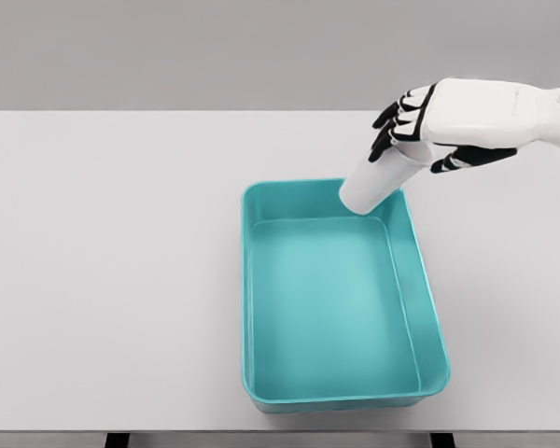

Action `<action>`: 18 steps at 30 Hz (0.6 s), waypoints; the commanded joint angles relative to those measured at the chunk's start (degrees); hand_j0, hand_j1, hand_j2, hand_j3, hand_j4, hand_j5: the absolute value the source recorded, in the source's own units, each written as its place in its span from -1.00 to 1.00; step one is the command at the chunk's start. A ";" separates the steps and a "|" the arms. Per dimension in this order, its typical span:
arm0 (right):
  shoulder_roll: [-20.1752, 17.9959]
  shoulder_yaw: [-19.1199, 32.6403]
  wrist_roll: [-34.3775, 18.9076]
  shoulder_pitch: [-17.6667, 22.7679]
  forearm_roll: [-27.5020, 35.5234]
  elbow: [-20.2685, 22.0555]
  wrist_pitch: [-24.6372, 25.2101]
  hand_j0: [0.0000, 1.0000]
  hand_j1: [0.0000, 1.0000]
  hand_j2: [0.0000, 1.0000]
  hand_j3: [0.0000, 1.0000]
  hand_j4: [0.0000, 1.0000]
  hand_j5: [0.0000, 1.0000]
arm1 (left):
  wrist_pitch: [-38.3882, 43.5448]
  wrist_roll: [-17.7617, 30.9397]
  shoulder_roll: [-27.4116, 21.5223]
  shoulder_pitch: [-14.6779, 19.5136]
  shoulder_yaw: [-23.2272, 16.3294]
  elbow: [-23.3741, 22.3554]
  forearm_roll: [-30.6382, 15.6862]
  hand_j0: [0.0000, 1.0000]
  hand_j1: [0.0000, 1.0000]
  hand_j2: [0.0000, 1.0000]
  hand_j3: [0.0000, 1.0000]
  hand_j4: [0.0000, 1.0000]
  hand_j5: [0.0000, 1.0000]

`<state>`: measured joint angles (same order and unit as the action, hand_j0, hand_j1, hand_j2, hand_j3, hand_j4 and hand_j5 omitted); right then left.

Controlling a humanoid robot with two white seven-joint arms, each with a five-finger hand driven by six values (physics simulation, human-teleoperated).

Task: Put the paper cup into the basket with your right arm

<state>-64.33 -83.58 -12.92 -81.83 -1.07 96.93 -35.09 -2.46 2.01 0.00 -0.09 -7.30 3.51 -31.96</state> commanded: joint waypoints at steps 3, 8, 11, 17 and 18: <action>1.75 0.09 -0.27 0.09 0.45 0.02 0.09 0.56 0.56 0.56 0.56 0.56 0.56 | 0.00 0.01 0.00 0.00 0.00 0.00 0.05 1.00 1.00 1.00 1.00 1.00 1.00; 1.40 0.09 0.08 0.09 0.45 -0.07 0.09 0.96 0.96 0.96 0.96 0.96 0.96 | 0.00 0.01 0.00 0.00 0.00 0.00 -0.03 1.00 1.00 1.00 1.00 1.00 1.00; 1.14 0.09 0.17 0.09 0.45 -0.07 0.09 1.00 1.00 1.00 1.00 1.00 1.00 | 0.00 0.01 0.00 0.00 0.00 0.00 -0.03 1.00 1.00 1.00 1.00 1.00 1.00; -0.53 0.61 0.35 0.09 0.54 -0.34 0.09 1.00 1.00 1.00 1.00 1.00 1.00 | 0.00 0.01 0.00 0.00 0.00 0.00 -0.03 1.00 1.00 1.00 1.00 1.00 1.00; -0.53 0.52 0.35 0.44 0.54 -0.34 0.09 1.00 1.00 1.00 1.00 1.00 1.00 | 0.00 0.01 0.00 0.00 0.00 0.00 -0.03 1.00 1.00 1.00 1.00 1.00 1.00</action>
<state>-64.36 -83.16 -12.63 -81.03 -0.93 96.67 -35.08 -2.46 2.01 0.00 -0.09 -7.30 3.51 -31.98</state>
